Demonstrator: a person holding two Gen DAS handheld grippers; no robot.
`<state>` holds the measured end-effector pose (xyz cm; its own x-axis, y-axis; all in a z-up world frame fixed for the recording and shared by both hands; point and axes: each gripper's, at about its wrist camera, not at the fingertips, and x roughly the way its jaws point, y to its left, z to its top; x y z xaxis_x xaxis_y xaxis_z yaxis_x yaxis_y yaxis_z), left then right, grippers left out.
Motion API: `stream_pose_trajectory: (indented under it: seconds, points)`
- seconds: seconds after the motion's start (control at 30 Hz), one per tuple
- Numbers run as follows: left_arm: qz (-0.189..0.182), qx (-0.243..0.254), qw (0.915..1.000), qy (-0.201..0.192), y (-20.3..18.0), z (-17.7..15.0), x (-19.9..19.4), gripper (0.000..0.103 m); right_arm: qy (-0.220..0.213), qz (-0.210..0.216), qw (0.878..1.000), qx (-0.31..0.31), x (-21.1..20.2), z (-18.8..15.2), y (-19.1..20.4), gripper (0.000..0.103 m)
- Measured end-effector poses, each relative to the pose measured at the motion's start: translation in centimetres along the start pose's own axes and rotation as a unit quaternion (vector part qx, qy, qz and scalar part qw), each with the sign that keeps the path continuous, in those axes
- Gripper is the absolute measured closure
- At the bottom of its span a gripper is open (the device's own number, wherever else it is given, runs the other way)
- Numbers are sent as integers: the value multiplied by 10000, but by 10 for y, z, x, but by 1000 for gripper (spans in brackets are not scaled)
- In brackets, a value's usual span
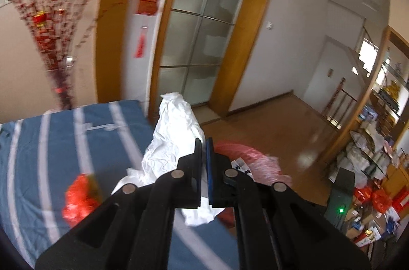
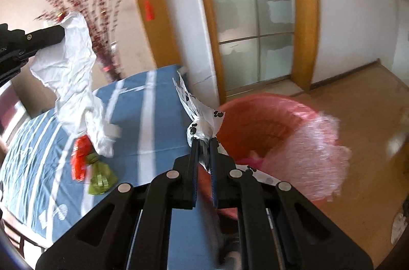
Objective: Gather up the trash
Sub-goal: 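Carry both white bags over the basket and open both tools, then move the left tool back over the bed and grasp the red bag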
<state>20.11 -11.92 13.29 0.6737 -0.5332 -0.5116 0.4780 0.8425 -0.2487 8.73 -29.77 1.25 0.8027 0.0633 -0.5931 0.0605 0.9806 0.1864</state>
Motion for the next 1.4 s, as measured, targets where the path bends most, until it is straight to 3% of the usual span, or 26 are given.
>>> stream_pose_trajectory:
  seconds: [0.2,0.43,0.87,0.93,1.0,1.03,1.4]
  points:
    - [-471,62,9986,229,-47,-1,45,98,-88,-480,9981,367,-13,6,-49,94]
    - [-752,48,9960,480,-73,-9,87,98,-140,-749,9948,673,-20,8,-86,94]
    - [-494,2,9909,1251,-63,-50,150,97,-30,-584,9950,812,2,8,-90,94]
    - [-448,-23,9902,1320,-56,-55,152,83,-37,-553,9950,832,4,8,-90,93]
    - [-327,-51,9905,1336,-48,-58,152,66,-41,-522,9945,905,5,8,-92,83]
    - [-265,-59,9909,1316,-45,-60,150,62,-50,-529,9942,933,5,8,-93,75]
    - [467,-146,9919,1174,24,-73,116,50,-132,-741,9923,982,-7,6,-96,73]
